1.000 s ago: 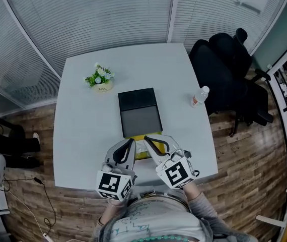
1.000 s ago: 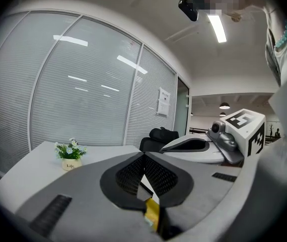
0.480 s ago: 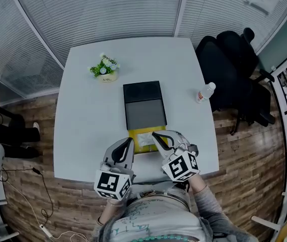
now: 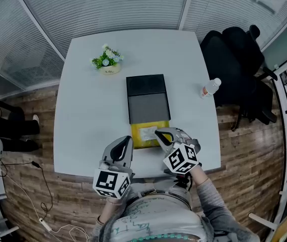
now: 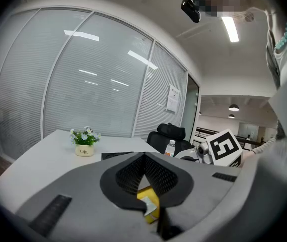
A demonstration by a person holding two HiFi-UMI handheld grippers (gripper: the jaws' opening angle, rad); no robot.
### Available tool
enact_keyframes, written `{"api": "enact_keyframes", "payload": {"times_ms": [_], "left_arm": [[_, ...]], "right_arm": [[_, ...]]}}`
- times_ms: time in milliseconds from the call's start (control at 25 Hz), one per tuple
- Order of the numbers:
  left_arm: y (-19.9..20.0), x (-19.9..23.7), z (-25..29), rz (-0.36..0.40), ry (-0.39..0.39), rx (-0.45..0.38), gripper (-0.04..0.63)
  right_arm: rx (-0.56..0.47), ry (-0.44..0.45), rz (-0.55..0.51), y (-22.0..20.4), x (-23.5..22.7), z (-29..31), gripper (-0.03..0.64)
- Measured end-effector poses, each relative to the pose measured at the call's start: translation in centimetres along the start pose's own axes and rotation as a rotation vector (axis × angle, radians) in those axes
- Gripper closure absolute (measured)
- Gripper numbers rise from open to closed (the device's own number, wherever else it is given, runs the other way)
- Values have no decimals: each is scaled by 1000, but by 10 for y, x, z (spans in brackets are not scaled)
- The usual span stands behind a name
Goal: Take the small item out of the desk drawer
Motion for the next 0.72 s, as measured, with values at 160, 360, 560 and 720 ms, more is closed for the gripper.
{"api": "enact_keyframes", "payload": {"times_ms": [160, 360, 560, 720], "left_arm": [[-3, 3, -1, -11, 3, 7, 597], [-7, 9, -1, -24, 10, 13, 598], [-10, 14, -4, -37, 25, 17, 598], [-11, 19, -7, -40, 31, 22, 598]], "right_arm": [[42, 54, -1, -10, 1, 18, 614], [89, 129, -10, -22, 4, 43, 614], [135, 191, -11, -32, 8, 63, 614], [173, 232, -16, -37, 11, 77, 614]]}}
Point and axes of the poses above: the fingertips, and each gripper's own axes: z forward along the fingers, x to its left, y out of its top, the point moved 10 cm from there along -z, backward along the fingers, and after that the axes turned 2 degrees about x, right-handed, at the moved point
